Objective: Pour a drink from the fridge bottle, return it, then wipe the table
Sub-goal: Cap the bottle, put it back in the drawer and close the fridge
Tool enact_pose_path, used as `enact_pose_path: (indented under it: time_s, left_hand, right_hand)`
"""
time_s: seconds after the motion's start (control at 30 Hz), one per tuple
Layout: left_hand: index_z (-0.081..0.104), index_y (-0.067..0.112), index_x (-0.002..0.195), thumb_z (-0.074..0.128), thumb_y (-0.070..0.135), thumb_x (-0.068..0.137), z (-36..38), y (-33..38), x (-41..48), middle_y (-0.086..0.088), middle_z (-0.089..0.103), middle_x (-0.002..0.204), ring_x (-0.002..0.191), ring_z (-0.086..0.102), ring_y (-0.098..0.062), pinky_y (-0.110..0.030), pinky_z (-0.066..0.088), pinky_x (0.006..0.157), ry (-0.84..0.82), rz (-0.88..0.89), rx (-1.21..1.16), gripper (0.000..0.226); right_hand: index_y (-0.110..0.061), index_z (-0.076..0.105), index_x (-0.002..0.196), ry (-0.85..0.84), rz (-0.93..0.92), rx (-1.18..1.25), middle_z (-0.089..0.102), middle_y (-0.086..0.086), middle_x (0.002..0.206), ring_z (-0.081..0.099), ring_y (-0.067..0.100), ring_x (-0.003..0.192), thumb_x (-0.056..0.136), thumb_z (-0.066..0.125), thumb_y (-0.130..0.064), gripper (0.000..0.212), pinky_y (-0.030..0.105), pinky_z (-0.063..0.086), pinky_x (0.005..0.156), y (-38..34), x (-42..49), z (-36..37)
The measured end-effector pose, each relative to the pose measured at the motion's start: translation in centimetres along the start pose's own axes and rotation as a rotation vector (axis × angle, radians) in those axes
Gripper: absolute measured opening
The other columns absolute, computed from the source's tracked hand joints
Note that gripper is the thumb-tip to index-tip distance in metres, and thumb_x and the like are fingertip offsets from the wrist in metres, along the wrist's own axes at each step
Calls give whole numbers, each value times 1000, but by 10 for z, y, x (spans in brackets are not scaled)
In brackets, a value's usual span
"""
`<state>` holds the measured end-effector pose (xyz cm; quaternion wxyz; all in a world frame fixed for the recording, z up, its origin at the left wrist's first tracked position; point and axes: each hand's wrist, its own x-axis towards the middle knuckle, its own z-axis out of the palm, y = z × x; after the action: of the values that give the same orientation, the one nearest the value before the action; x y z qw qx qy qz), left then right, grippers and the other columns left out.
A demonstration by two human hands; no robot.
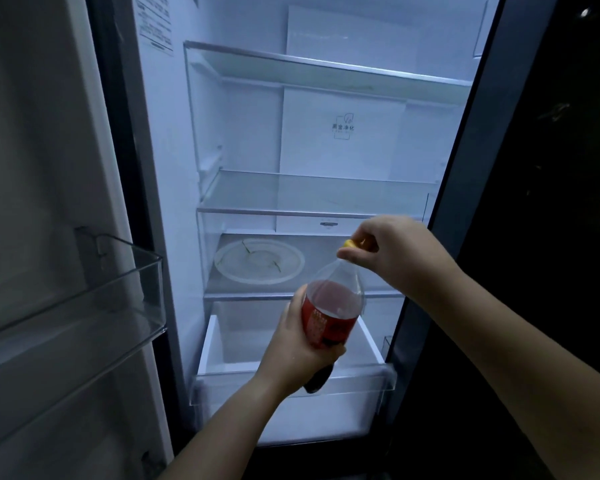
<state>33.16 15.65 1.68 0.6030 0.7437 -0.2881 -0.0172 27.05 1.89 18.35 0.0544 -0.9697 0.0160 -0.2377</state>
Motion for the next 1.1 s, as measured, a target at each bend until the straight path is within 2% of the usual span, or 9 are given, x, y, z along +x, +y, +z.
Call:
enact_pose_path:
  time_s: [0.13,0.27,0.37,0.5,0.7,0.8,0.9,1.0,1.1]
  left_hand:
    - [30,56,128,82,30,54,3,5,-1,10,52,125,109,56,-8,-34,53,89,-23,-4,20,95]
    - [32,53,128,81,29,54,7,10,-1,10,49,125,107,56,-10,-33,53,86,-64,25,62,91]
    - [32,53,128,80,32,53,7,10,3,11,50,124,107,56,-10,-36,53,87,-65,12,71,91]
    - [32,52,129,81,32,53,5,9,6,11,52,123,104,58,-8,-27,53,82,-78,-1,58,92]
    - [32,53,130,81,32,54,6,9,4,11,51,124,103,59,-8,-34,55,84,-87,14,73,93]
    - [30,55,129,80,31,54,7,12,1,14,47,125,106,58,-8,-36,54,86,-91,14,77,93]
    - [30,52,131,80,34,52,7,10,1,13,47,127,109,57,-11,-39,53,88,-86,12,79,96]
    - [29,51,132,80,34,52,5,10,1,12,48,126,108,57,-11,-39,53,88,-83,12,88,97]
    - [29,52,133,82,31,54,3,11,1,13,46,126,108,56,-8,-37,53,88,-94,11,89,97]
  right_hand:
    - [-11,63,84,10,14,15,65,3,79,59,19,73,81,59,-58,47,37,51,69,10,0,2]
    - [-23,55,118,-155,18,255,59,-8,108,61,7,91,82,50,-60,51,30,51,84,21,-4,-9]
    - [-26,57,119,-248,-69,419,60,-14,114,58,1,105,90,57,-37,31,29,50,94,33,-8,-17]
    - [-20,65,110,-252,-104,490,67,-10,105,63,3,99,89,62,-13,22,27,52,90,42,-8,-22]
    - [-25,69,89,-192,-32,253,70,-11,82,64,2,77,81,69,-41,18,29,54,77,46,-4,-19]
    - [-20,65,74,-115,21,35,63,-8,67,56,6,63,82,59,-57,38,29,42,58,38,-5,-15]
    - [-18,61,69,-19,60,-127,58,-5,61,52,10,59,79,43,-72,58,28,34,52,37,-8,-3]
    - [-22,58,81,-14,1,-88,58,-9,69,53,6,64,76,31,-75,60,30,40,55,42,-9,0]
    - [-27,55,113,-119,-195,179,59,-15,92,58,4,82,86,42,-58,43,27,50,71,47,-12,-8]
